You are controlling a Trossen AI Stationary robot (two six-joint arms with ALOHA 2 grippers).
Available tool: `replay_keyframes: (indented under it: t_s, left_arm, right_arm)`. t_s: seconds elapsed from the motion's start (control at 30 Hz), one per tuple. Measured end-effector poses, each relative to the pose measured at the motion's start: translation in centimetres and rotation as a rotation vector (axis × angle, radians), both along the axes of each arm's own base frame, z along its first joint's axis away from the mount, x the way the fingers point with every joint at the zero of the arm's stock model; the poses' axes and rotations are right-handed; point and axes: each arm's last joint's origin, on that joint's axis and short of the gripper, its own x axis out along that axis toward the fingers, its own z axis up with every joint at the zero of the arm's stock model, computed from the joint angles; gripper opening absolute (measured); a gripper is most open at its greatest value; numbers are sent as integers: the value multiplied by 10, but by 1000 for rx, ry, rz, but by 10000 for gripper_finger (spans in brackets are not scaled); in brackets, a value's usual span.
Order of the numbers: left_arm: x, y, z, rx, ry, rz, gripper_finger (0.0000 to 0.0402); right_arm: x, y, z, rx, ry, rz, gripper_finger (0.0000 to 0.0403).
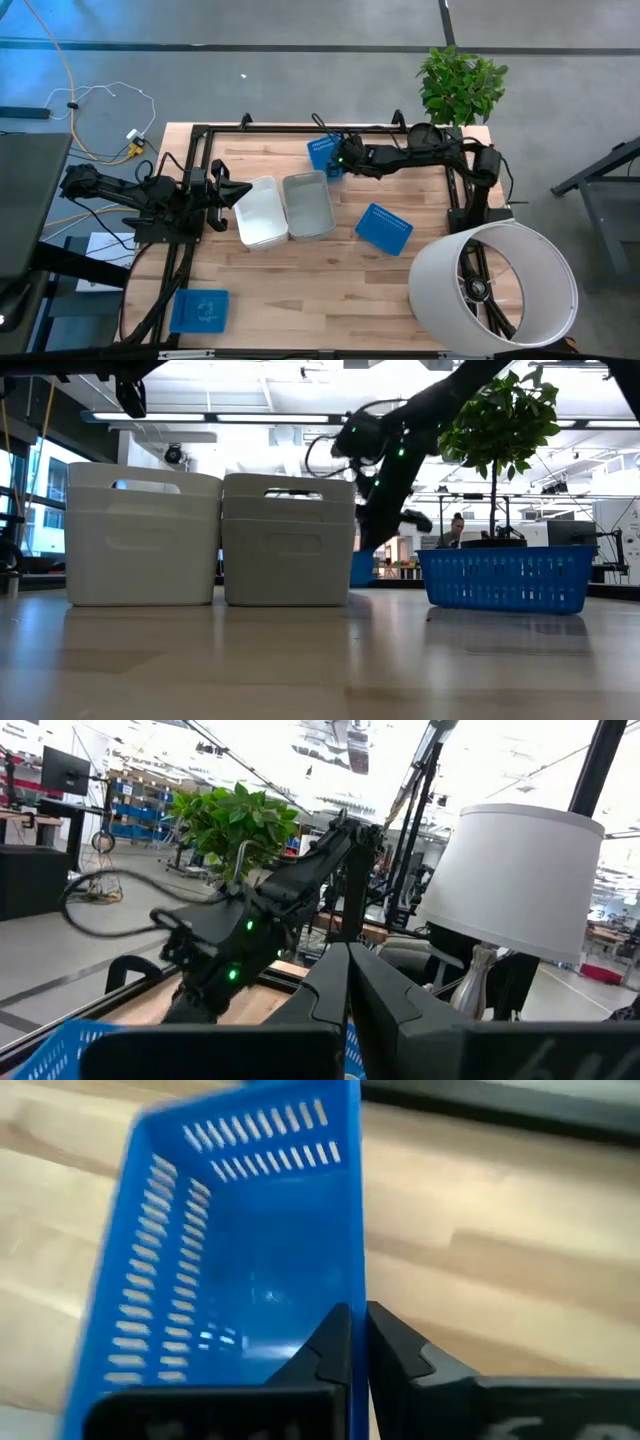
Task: Stack baskets by color
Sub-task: Stack the top blue bin on top of the right blue bin
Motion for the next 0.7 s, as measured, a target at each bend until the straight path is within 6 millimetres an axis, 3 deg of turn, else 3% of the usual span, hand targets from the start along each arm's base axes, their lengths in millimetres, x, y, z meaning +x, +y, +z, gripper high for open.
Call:
replay_keyframes:
  t_s: [0.27, 0.5, 0.6, 0.7]
  left_arm:
    - [0, 0, 0, 10, 4, 2, 0]
    - [0, 0, 0, 10, 3, 3, 1]
    - [0, 0, 0, 9, 1, 3, 0]
    - [0, 0, 0, 11, 1, -3, 1]
  right_arm:
    - [-33, 10, 56, -151, 113, -3, 2]
    - [-69, 49, 107, -240, 164, 146, 1]
    - [-92, 74, 109, -242, 126, 243, 1]
    - [-123, 100, 98, -214, 29, 315, 1]
